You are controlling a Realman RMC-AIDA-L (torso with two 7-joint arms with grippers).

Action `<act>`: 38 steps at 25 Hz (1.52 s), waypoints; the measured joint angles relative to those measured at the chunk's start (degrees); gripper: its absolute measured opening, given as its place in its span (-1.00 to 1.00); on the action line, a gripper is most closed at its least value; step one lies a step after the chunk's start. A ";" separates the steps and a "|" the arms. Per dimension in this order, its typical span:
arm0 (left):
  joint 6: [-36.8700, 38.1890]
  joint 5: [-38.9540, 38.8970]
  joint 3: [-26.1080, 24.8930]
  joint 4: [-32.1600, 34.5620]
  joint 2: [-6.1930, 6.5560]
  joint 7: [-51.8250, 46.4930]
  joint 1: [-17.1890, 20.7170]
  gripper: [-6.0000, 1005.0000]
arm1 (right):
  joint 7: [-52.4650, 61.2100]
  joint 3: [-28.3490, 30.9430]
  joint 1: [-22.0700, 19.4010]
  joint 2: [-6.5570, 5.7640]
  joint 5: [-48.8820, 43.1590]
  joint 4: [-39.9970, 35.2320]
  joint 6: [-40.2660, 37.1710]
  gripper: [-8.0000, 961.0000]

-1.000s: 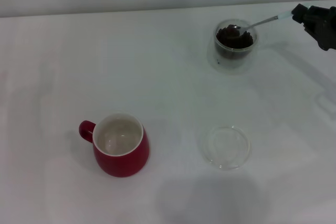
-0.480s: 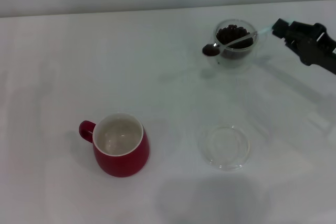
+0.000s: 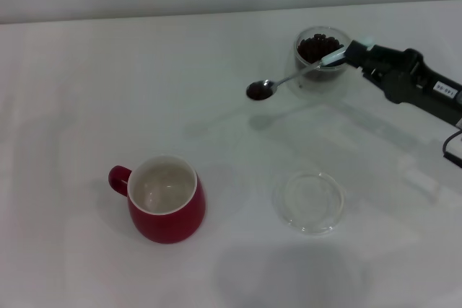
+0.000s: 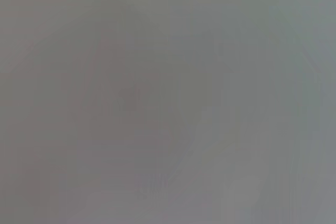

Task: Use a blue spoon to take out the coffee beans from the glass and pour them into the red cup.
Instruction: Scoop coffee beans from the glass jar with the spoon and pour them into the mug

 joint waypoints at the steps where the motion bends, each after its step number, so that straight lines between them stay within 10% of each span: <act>1: -0.05 0.00 0.01 0.02 -0.05 0.00 0.00 0.77 | -0.27 -0.02 -0.03 0.01 -0.38 -0.34 -0.06 -0.70; 38: -1.14 0.09 0.10 0.63 0.12 0.00 -1.60 0.77 | -13.62 0.02 3.18 0.19 -9.73 -15.49 6.63 -0.70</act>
